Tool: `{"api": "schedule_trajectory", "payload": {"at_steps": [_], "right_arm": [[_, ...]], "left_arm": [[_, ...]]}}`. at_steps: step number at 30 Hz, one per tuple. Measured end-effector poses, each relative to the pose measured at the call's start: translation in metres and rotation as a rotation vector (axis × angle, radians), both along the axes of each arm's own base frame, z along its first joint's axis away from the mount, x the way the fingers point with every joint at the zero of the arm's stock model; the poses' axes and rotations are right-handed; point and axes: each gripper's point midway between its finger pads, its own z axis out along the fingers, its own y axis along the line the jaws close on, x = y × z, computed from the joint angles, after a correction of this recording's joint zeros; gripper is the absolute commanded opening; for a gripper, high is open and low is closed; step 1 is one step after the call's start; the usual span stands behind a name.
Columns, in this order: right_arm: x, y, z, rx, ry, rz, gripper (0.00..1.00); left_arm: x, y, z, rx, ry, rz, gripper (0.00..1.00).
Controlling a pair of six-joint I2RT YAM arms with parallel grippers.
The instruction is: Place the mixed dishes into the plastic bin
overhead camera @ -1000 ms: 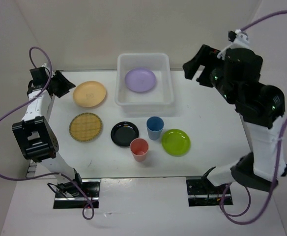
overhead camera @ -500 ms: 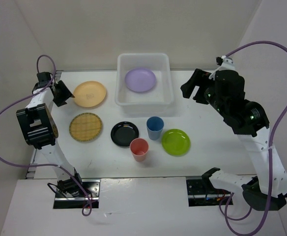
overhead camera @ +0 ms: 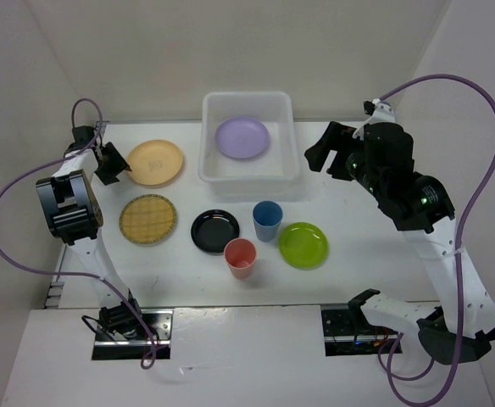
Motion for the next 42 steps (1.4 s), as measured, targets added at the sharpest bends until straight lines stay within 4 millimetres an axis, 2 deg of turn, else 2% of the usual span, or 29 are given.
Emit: {"api": "schedule_trajectory", "payload": {"at_steps": [5,10,14,15,17,19,24,25,29,32,33,36,37,42], "right_arm": [[0.001,0.002,-0.005,0.000,0.011,0.007,0.86],[0.003,0.001,-0.008,0.001,0.014,0.004,0.86],[0.004,0.002,-0.010,0.003,0.021,0.002,0.86],[0.004,0.002,-0.010,0.003,0.022,0.002,0.86],[0.004,0.002,-0.010,0.005,0.020,0.002,0.86],[0.004,0.003,-0.009,0.007,0.016,0.004,0.86],[0.004,0.003,-0.008,0.014,0.016,0.002,0.86],[0.003,0.003,-0.008,0.015,0.014,0.002,0.86],[0.001,0.002,-0.005,0.020,0.007,0.002,0.86],[-0.001,0.000,-0.002,0.024,-0.002,0.002,0.86],[-0.002,0.000,-0.001,0.026,-0.005,0.002,0.86],[-0.005,-0.002,0.002,0.031,-0.016,0.002,0.86],[-0.006,-0.002,0.003,0.032,-0.018,0.000,0.86],[-0.007,-0.004,0.005,0.035,-0.024,-0.003,0.86]], "left_arm": [[0.004,-0.011,-0.012,0.003,0.024,-0.019,0.60],[0.017,-0.021,-0.014,0.054,0.031,-0.035,0.53],[0.026,-0.027,-0.011,0.102,0.033,-0.040,0.26],[0.027,-0.030,-0.011,0.109,0.034,-0.044,0.13],[0.029,-0.032,-0.013,0.117,0.038,-0.050,0.04],[0.032,-0.032,-0.009,0.118,0.028,-0.049,0.00],[0.030,-0.031,-0.010,0.117,0.035,-0.047,0.01],[0.030,-0.031,-0.010,0.117,0.035,-0.047,0.07],[0.030,-0.030,-0.011,0.119,0.039,-0.048,0.16],[0.030,-0.030,-0.013,0.119,0.045,-0.049,0.17],[0.031,-0.030,-0.014,0.120,0.047,-0.050,0.22],[0.031,-0.028,-0.016,0.130,0.060,-0.062,0.27],[0.031,-0.028,-0.018,0.128,0.063,-0.061,0.32],[0.030,-0.029,-0.020,0.130,0.081,-0.066,0.31]]}}
